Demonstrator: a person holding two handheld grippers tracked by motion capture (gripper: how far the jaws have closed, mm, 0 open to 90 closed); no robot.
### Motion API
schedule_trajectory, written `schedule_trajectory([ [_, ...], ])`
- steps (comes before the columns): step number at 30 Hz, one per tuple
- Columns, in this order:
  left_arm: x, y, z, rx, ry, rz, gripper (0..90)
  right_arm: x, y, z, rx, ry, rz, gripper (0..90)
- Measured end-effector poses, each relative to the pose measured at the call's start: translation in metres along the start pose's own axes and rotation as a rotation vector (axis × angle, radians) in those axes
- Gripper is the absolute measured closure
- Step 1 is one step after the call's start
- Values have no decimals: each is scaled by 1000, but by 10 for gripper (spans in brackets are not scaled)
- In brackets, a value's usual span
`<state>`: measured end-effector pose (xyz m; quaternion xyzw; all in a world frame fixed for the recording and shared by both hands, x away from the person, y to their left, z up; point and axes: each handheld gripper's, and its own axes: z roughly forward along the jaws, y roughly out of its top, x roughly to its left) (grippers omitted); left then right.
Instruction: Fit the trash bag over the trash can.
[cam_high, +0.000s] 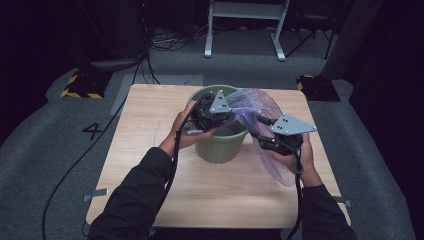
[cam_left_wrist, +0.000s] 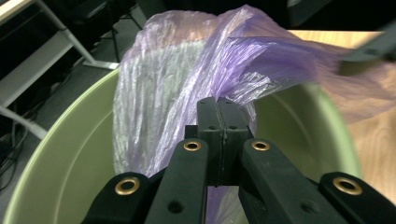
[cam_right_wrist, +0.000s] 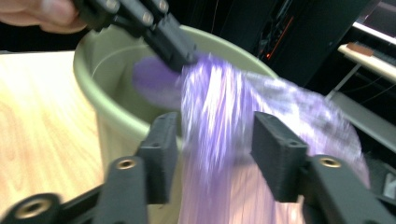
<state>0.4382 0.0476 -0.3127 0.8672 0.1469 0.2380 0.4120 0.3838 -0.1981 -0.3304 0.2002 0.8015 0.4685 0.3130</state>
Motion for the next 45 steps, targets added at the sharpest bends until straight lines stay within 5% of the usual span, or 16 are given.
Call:
schedule_trajectory([
  [10,13,-15,-5,11,14,-45,898,7,-48,-13,84,8,32,355],
  [13,18,-20,-7,19,16,-54,898,11,-61,-13,139,-41,12,360],
  [17,23,-24,-10,24,21,-67,898,13,-71,-17,163,-98,-3,541],
  [23,26,-31,-12,22,19,-85,897,6,-82,-22,99,-94,43,853],
  [25,27,-32,-12,21,28,-90,868,5,-82,-22,84,-100,51,876],
  [30,30,-33,-13,-10,47,-150,463,4,-75,-28,19,-139,78,890],
  [33,30,-30,-19,-63,11,-165,333,0,-68,-32,-8,-158,86,890],
  [39,22,-21,-28,-123,-27,-134,257,-3,-50,-33,-24,-181,52,890],
  [45,4,-4,-21,-106,-35,-65,247,3,-26,-31,-32,-161,-27,890],
])
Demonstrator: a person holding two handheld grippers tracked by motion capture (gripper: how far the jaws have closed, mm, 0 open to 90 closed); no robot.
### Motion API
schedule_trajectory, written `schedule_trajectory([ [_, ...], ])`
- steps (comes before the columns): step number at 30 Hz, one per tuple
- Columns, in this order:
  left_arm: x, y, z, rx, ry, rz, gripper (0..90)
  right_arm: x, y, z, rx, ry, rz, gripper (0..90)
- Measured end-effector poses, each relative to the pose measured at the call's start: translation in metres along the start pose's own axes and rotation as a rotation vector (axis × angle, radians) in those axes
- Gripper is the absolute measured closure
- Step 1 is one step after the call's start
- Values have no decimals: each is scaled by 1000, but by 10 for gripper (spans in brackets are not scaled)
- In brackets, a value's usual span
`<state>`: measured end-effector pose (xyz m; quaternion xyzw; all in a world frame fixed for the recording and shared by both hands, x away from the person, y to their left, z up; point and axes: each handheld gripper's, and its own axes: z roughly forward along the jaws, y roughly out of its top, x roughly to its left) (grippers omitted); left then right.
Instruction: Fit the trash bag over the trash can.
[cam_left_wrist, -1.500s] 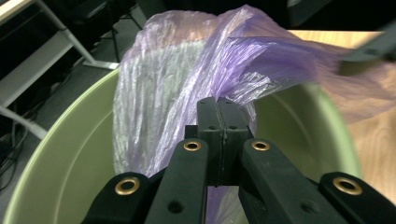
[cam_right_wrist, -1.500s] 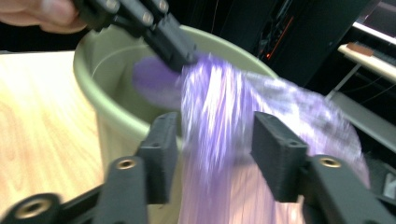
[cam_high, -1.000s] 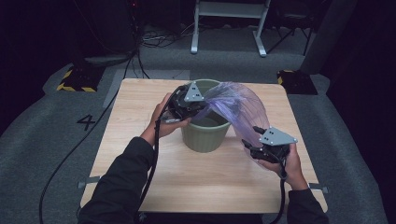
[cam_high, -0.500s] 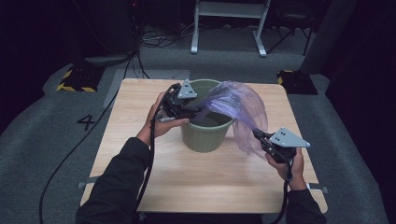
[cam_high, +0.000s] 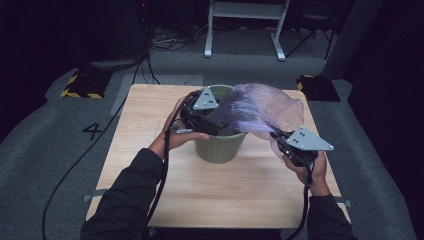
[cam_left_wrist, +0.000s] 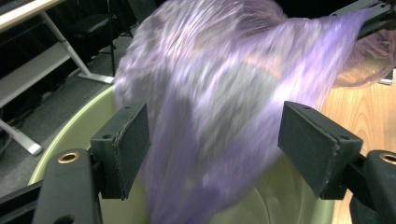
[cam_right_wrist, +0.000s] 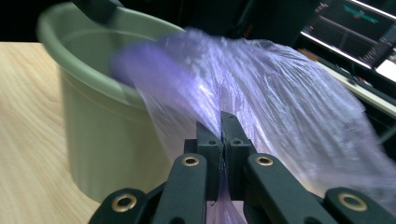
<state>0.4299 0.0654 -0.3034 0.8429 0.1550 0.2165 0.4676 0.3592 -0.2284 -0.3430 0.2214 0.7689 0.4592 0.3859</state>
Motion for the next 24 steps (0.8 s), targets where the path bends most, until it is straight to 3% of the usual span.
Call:
schedule_trajectory([
  [11,-32,18,7,-36,-123,65,235,21,38,9,-14,66,-102,884],
  [14,-37,19,9,-13,-92,77,251,27,46,13,-13,70,-129,874],
  [17,-36,18,10,-3,-82,73,368,29,49,15,-17,74,-128,861],
  [19,-34,16,9,-6,-104,78,535,31,50,15,-18,73,-128,853],
  [21,-33,14,9,-6,-97,97,673,31,49,15,-20,83,-127,827],
  [24,-31,12,7,4,-90,103,805,32,46,15,-19,87,-111,776],
])
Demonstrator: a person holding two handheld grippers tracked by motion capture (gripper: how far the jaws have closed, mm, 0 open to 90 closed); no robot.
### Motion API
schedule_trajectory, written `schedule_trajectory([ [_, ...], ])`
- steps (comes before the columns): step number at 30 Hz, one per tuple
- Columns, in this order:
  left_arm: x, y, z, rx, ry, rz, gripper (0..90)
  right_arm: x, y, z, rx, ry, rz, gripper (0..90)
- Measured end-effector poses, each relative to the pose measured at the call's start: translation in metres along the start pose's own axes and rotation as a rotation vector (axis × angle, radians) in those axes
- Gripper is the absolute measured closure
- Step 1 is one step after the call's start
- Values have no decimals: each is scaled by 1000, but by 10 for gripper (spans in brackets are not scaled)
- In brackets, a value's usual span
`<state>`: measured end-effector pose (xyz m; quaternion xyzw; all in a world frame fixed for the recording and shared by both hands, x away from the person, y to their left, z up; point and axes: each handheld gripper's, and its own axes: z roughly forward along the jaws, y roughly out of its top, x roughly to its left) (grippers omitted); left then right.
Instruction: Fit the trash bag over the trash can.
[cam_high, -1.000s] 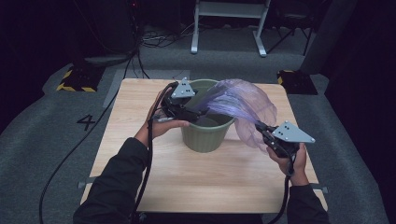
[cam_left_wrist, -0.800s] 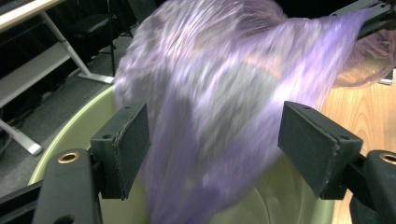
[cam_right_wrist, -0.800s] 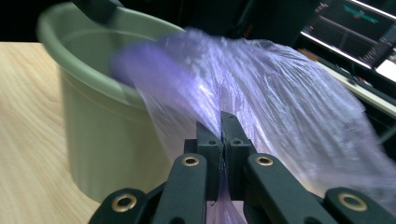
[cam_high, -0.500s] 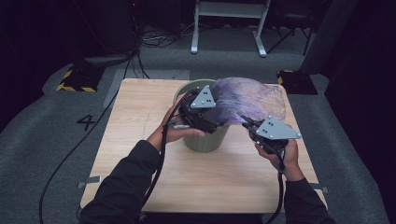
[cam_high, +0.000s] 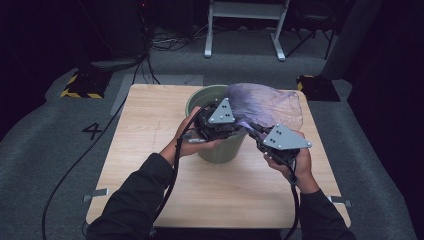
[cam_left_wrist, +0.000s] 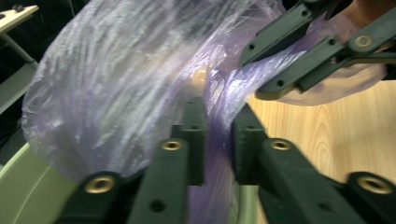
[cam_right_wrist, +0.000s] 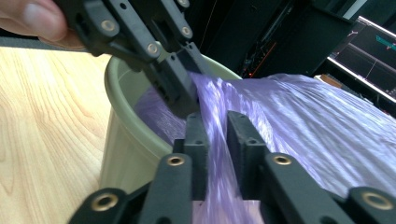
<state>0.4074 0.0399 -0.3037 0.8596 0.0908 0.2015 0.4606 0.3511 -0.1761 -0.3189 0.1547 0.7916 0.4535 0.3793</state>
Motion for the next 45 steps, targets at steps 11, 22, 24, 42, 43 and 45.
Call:
schedule_trajectory([
  [11,14,-18,-16,3,60,-37,890,-1,-20,-18,1,33,57,420],
  [22,29,-40,-31,4,84,-89,890,-12,-47,-40,-54,25,175,323],
  [24,30,-42,-32,4,89,-89,890,-14,-49,-39,-57,25,195,321],
  [42,34,-63,-44,-7,93,-126,828,-12,-49,-18,-97,149,272,319],
  [43,34,-64,-44,-6,98,-127,816,-12,-47,-17,-107,161,271,338],
  [45,33,-65,-45,-10,105,-131,808,-10,-45,-15,-130,178,273,436],
])
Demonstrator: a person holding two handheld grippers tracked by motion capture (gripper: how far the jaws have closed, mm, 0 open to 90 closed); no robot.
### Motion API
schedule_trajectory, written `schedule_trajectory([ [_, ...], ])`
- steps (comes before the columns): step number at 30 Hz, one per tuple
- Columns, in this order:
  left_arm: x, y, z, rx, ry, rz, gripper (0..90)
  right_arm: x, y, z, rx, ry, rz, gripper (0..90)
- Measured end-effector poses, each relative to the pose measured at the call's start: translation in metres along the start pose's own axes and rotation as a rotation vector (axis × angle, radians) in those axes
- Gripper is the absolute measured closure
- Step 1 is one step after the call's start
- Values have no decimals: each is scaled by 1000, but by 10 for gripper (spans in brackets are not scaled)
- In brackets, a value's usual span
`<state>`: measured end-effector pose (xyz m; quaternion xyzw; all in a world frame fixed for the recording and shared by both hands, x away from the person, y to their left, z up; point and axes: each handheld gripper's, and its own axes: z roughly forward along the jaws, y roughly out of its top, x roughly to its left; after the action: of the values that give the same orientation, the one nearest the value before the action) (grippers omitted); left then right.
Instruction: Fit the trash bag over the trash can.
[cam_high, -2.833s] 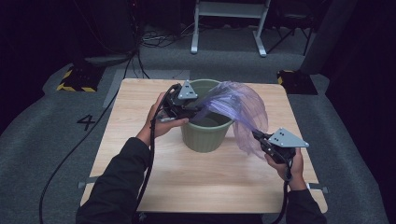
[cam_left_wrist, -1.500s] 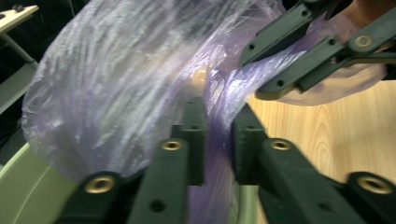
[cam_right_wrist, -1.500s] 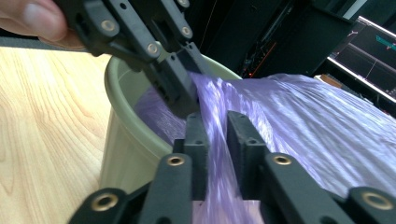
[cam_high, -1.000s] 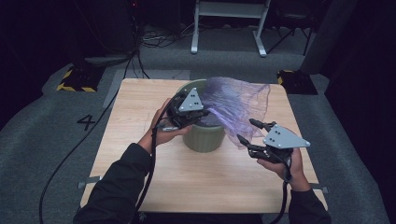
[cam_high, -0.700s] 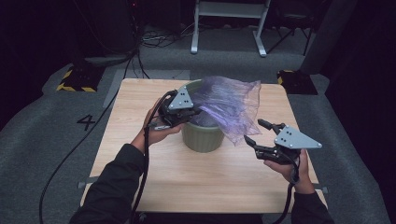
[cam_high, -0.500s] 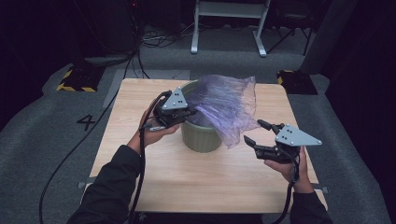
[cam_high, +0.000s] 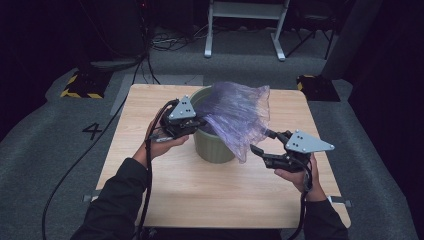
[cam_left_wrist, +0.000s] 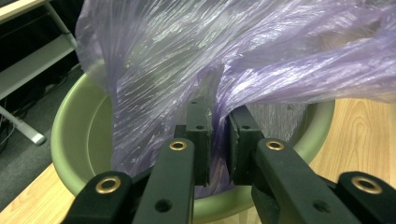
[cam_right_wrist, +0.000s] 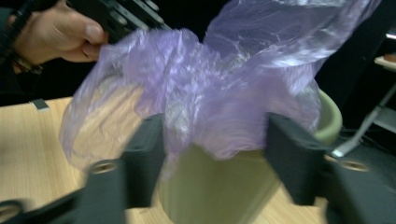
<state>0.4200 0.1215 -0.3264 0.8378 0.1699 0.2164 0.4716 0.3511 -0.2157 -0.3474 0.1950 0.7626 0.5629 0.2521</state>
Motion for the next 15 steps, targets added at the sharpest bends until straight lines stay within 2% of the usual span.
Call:
schedule_trajectory([
  [2,0,-1,-1,-2,4,2,799,1,2,3,-13,9,-3,492],
  [6,-2,-4,-3,2,17,3,741,2,5,8,-49,19,-12,671],
  [7,-2,-4,-4,3,20,7,694,3,6,9,-58,24,-18,724],
  [10,-6,-5,-9,-1,15,10,595,6,8,10,-64,42,-34,806],
  [15,-14,-4,-17,-16,-15,-8,364,12,9,14,-42,50,-57,866],
])
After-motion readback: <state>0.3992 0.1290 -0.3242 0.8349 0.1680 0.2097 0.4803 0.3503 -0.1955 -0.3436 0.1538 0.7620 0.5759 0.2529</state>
